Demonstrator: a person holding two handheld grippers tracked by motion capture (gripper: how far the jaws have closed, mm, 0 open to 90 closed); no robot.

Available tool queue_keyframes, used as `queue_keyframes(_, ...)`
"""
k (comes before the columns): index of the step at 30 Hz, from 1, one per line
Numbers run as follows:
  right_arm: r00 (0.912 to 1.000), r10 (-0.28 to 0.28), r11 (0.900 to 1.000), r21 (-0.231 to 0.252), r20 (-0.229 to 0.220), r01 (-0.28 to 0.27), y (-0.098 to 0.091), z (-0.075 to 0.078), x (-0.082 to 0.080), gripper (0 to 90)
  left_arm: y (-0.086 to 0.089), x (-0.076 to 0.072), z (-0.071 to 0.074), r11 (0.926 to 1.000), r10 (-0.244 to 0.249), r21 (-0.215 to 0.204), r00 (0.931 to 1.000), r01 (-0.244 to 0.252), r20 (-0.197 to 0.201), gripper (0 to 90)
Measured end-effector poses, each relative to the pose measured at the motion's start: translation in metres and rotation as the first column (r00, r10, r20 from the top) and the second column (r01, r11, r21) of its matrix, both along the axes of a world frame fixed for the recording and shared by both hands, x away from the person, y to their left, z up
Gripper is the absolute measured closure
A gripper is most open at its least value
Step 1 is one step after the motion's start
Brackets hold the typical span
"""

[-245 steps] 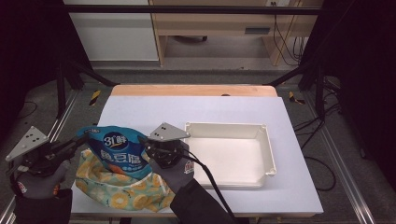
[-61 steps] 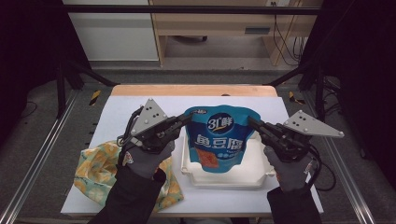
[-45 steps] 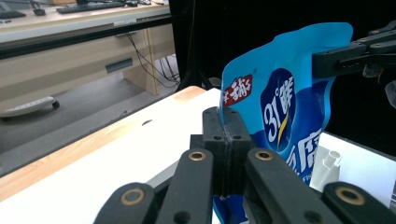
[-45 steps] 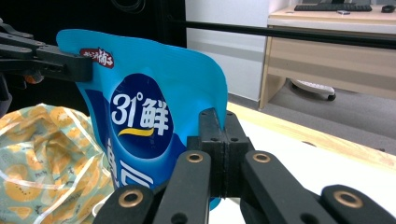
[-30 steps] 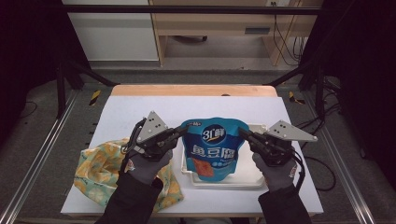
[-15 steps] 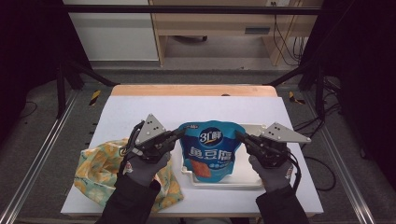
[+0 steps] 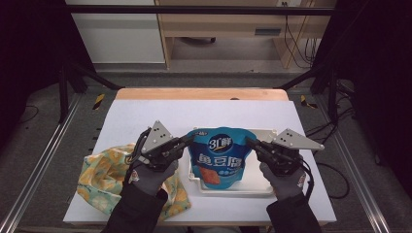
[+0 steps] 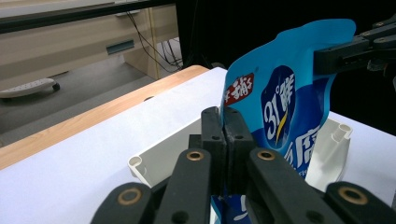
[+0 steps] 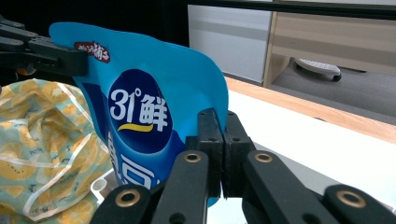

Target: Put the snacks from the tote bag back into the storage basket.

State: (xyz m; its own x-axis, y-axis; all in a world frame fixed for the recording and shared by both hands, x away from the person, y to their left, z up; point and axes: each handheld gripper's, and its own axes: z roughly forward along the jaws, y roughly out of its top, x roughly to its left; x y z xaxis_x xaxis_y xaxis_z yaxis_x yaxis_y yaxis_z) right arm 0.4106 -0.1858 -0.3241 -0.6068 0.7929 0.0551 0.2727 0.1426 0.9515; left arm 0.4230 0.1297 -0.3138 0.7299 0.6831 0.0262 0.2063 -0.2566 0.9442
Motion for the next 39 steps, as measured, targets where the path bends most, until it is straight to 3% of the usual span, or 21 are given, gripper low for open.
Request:
queue_keyframes(3,1.0000,0.002,1.0000,0.005,-0.004,-0.002,-0.001,-0.001,0.000,86.1,0.002,0.000,-0.001,0.9999,-0.008,-0.013,1.0000,0.008,-0.005,84.0)
queue_keyframes(12,1.0000,-0.006,0.9999,0.009,0.004,0.006,-0.001,0.000,0.000,76.6,0.003,-0.001,-0.002,0.9998,-0.021,0.000,0.9998,0.021,-0.002,72.1)
queue_keyframes(14,0.9999,-0.005,0.9998,0.017,0.015,0.005,-0.002,0.000,-0.001,73.6,0.004,-0.002,-0.002,0.9995,-0.030,-0.003,0.9994,0.030,-0.018,68.3)
queue_keyframes(22,0.9985,-0.017,0.9996,0.024,0.051,0.016,-0.001,0.002,-0.003,58.5,0.014,-0.007,-0.004,0.9999,-0.012,0.008,0.9998,0.012,-0.013,52.8)
queue_keyframes(32,0.9966,-0.047,0.9988,0.018,0.068,0.046,-0.004,-0.002,-0.004,40.8,0.043,-0.011,-0.007,0.9994,0.028,0.023,0.9996,-0.028,0.004,35.6)
queue_keyframes(39,0.9956,-0.066,0.9978,0.010,0.066,0.066,-0.005,-0.006,-0.004,31.3,0.069,-0.018,-0.011,0.9978,0.061,0.026,0.9982,-0.061,0.001,30.1)
